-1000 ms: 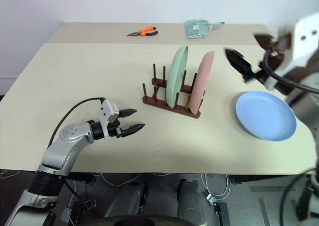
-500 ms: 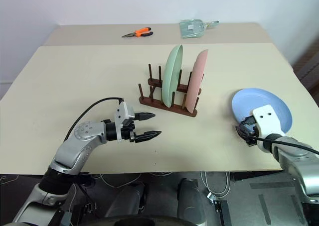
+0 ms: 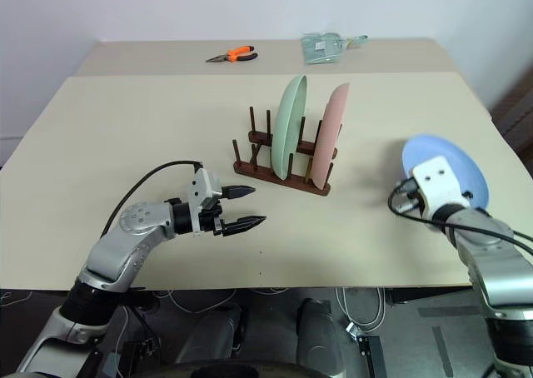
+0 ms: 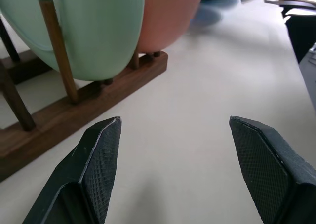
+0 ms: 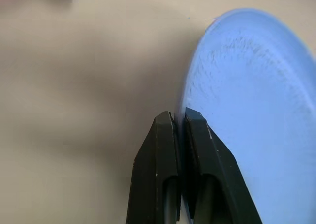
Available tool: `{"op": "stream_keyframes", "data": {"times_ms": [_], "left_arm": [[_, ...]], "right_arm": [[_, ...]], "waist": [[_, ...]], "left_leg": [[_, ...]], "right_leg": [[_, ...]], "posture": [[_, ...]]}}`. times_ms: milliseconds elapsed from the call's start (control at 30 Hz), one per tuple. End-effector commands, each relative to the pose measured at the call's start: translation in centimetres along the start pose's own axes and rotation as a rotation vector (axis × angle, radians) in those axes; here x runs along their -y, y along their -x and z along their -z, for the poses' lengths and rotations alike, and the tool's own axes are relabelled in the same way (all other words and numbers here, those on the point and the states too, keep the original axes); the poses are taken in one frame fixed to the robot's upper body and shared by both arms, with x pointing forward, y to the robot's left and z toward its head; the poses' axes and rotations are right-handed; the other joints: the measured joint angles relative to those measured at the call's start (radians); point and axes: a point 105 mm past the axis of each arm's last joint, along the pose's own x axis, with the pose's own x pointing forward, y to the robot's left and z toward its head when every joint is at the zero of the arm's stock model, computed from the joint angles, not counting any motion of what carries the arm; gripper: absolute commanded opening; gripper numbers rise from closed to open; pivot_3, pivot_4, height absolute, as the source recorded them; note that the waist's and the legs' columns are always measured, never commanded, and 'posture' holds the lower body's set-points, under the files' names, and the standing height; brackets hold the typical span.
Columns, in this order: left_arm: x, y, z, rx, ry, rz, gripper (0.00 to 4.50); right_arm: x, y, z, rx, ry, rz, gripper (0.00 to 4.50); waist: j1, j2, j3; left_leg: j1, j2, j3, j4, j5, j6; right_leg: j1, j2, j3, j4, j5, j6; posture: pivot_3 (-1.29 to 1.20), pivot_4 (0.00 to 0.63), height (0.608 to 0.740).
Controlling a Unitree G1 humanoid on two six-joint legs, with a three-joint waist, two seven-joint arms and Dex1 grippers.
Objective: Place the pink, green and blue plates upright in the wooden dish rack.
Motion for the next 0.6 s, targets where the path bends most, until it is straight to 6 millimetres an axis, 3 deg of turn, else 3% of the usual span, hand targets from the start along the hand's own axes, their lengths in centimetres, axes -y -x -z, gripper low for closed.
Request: {"op": "stream_keyframes", "data": {"times_ms": [33,100,200,300,500,600], "left_arm": [[-2.4,1.2,-1.0,0.03,-0.064,-0.113,3.58],[-4.1,1.9,-0.9,0.033,-0.087,-0.194,3.58],[-5.9,2.9,-0.6,0.034,-0.116,-0.282,3.58],[-7.3,4.2,-0.2,0.034,-0.135,-0.373,3.58],[-8.6,6.9,0.9,0.005,-0.148,-0.477,3.58],[-9.1,7.8,1.4,-0.01,-0.155,-0.517,3.58]], "right_arm": [[3.0,1.8,-10.5,0.442,-0.186,0.1,0.04],[3.7,4.0,-16.9,0.726,-0.409,0.04,0.04],[3.2,6.1,-21.3,0.906,-0.601,-0.119,0.04],[1.2,7.5,-25.2,1.021,-0.833,-0.341,0.04],[-4.1,6.8,-28.5,0.941,-1.157,-0.665,0.04],[-7.1,4.5,-28.6,0.766,-1.32,-0.744,0.04]], "waist": [[0.001,-0.001,0.001],[-0.007,0.003,0.004],[0.005,0.002,0.004],[0.006,-0.002,0.002],[-0.002,0.0,0.002],[-0.013,0.0,0.002]], "left_leg": [[0.0,0.0,0.0,0.0,0.0,0.0],[0.0,0.0,-0.001,0.0,0.0,0.0],[0.0,0.0,-0.005,-0.001,0.0,0.0],[0.0,0.001,-0.01,-0.004,0.0,0.0],[-0.001,-0.001,-0.01,-0.003,0.0,0.0],[0.0,0.0,-0.01,-0.003,0.0,0.0]], "right_leg": [[0.0,0.0,0.0,0.0,0.0,0.0],[-0.001,0.001,0.0,0.0,0.001,-0.001],[-0.001,0.002,-0.003,0.0,0.003,-0.004],[0.0,0.002,-0.007,0.0,0.004,-0.002],[-0.002,0.0,-0.002,0.0,0.004,-0.003],[-0.003,0.001,-0.003,0.003,0.004,-0.002]], "posture": [[0.0,0.15,0.74],[0.0,0.15,0.74],[0.0,0.15,0.74],[0.0,0.15,0.74],[0.0,0.15,0.74],[0.0,0.15,0.74]]}}
